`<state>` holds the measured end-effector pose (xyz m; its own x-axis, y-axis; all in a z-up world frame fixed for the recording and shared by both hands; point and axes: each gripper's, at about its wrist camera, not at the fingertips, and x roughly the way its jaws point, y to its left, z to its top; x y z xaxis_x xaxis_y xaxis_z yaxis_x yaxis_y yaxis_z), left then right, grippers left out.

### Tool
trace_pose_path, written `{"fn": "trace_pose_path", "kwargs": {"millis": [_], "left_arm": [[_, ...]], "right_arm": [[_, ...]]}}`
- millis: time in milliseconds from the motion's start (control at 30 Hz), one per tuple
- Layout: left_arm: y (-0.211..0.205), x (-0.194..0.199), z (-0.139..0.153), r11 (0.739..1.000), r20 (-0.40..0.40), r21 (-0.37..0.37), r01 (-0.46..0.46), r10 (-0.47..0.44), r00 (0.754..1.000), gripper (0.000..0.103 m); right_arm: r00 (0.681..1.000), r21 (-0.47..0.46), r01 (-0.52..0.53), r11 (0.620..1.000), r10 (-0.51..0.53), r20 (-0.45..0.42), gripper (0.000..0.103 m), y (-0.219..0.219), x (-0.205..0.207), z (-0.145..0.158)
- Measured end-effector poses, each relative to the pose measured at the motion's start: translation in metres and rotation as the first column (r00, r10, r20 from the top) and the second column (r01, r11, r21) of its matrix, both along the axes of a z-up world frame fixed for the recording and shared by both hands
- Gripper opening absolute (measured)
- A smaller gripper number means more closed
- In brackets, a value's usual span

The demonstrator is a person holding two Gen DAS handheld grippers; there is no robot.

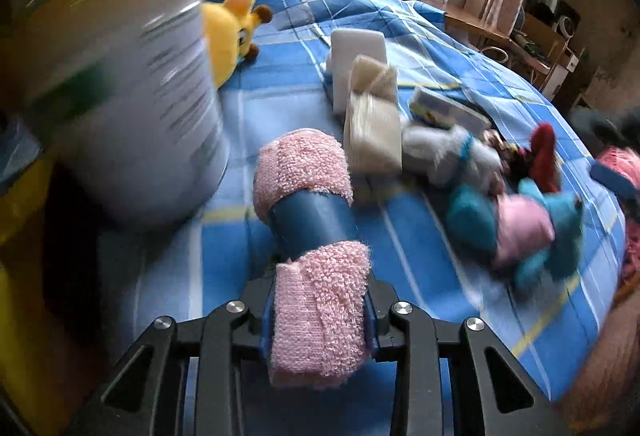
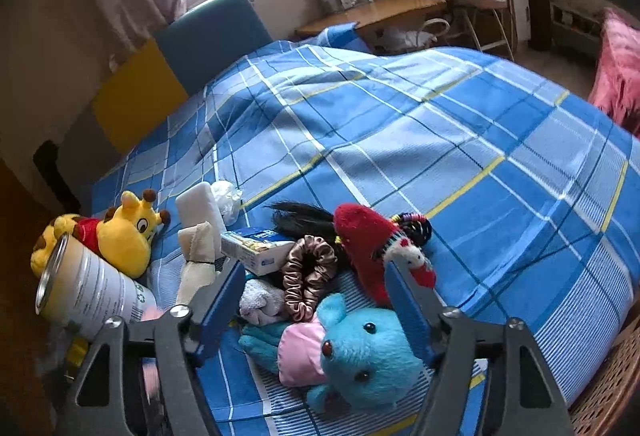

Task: Organize soft objects
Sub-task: 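Lift the pink roll with the left gripper while right grasps the white gauze bandage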

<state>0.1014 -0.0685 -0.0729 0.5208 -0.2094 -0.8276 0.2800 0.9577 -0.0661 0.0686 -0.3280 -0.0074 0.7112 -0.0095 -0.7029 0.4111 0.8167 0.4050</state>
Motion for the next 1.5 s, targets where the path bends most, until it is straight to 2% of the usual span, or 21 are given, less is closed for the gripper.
{"fn": "trace_pose_path", "kwargs": {"millis": [133, 167, 200, 300, 400, 600, 733, 867, 933, 1033, 1067, 1100, 1167, 1300, 1367, 1433, 1500], "left_arm": [[0.01, -0.043, -0.013, 0.998, 0.037, 0.056, 0.021, -0.023, 0.999, 0.038], [0.008, -0.046, -0.02, 0.997, 0.034, 0.069, 0.031, -0.033, 0.999, 0.039], [0.01, -0.052, -0.022, 0.998, 0.089, 0.059, 0.034, -0.039, 0.995, 0.04], [0.008, -0.051, -0.027, 0.997, 0.114, 0.06, 0.046, -0.052, 0.992, 0.04], [0.01, -0.053, -0.029, 0.997, 0.134, 0.046, 0.055, -0.061, 0.989, 0.04], [0.013, -0.057, -0.029, 0.997, 0.162, 0.041, 0.067, -0.073, 0.984, 0.04], [0.018, -0.062, -0.029, 0.997, 0.166, 0.028, 0.073, -0.077, 0.983, 0.04], [0.019, -0.06, -0.029, 0.997, 0.165, 0.009, 0.078, -0.078, 0.983, 0.04], [0.02, -0.059, -0.029, 0.997, 0.164, 0.002, 0.079, -0.078, 0.983, 0.04], [0.02, -0.059, -0.029, 0.997, 0.168, -0.002, 0.081, -0.08, 0.983, 0.04], [0.02, -0.059, -0.029, 0.997, 0.169, -0.001, 0.082, -0.08, 0.982, 0.04], [0.02, -0.06, -0.029, 0.997, 0.17, -0.001, 0.082, -0.081, 0.982, 0.04], [0.02, -0.061, -0.029, 0.997, 0.172, -0.004, 0.082, -0.08, 0.982, 0.04], [0.021, -0.063, -0.028, 0.997, 0.175, -0.001, 0.081, -0.079, 0.981, 0.04], [0.021, -0.063, -0.029, 0.997, 0.173, -0.002, 0.079, -0.078, 0.982, 0.04], [0.019, -0.063, -0.029, 0.997, 0.174, 0.003, 0.076, -0.076, 0.982, 0.04], [0.018, -0.063, -0.029, 0.997, 0.177, 0.011, 0.074, -0.074, 0.981, 0.04]], "right_arm": [[1.0, 0.019, -0.021, 1.0, 0.021, -0.013, 0.055, 0.002, 0.001, -0.002], [0.999, 0.018, -0.044, 0.999, 0.044, -0.015, 0.052, 0.006, 0.002, -0.002], [0.997, 0.016, -0.074, 0.997, 0.074, -0.02, 0.05, 0.012, 0.005, -0.003], [0.98, -0.012, -0.197, 0.98, 0.196, -0.042, 0.043, 0.038, 0.013, -0.004], [0.95, -0.053, -0.308, 0.95, 0.304, -0.064, 0.043, 0.065, 0.017, -0.003], [0.909, -0.078, -0.412, 0.908, 0.404, -0.103, 0.043, 0.102, 0.053, 0.002], [0.9, -0.086, -0.424, 0.902, 0.409, -0.149, 0.05, 0.119, 0.096, -0.005], [0.897, -0.104, -0.407, 0.907, 0.376, -0.23, 0.064, 0.129, 0.132, -0.024], [0.896, -0.111, -0.396, 0.912, 0.357, -0.264, 0.064, 0.128, 0.144, -0.033], [0.873, -0.086, -0.423, 0.902, 0.381, -0.304, 0.064, 0.133, 0.158, -0.048], [0.867, -0.086, -0.434, 0.897, 0.39, -0.311, 0.057, 0.135, 0.16, -0.051], [0.858, -0.092, -0.451, 0.888, 0.403, -0.318, 0.043, 0.137, 0.16, -0.054], [0.855, -0.122, -0.468, 0.875, 0.414, -0.314, 0.042, 0.14, 0.154, -0.051], [0.838, -0.116, -0.523, 0.844, 0.485, -0.25, 0.042, 0.138, 0.12, -0.03], [0.813, -0.105, -0.564, 0.819, 0.529, -0.241, 0.042, 0.138, 0.099, -0.023], [0.776, -0.06, -0.611, 0.789, 0.582, -0.246, 0.042, 0.137, 0.077, -0.024], [0.751, -0.062, -0.633, 0.772, 0.593, -0.289, 0.042, 0.138, 0.062, -0.034]]}}
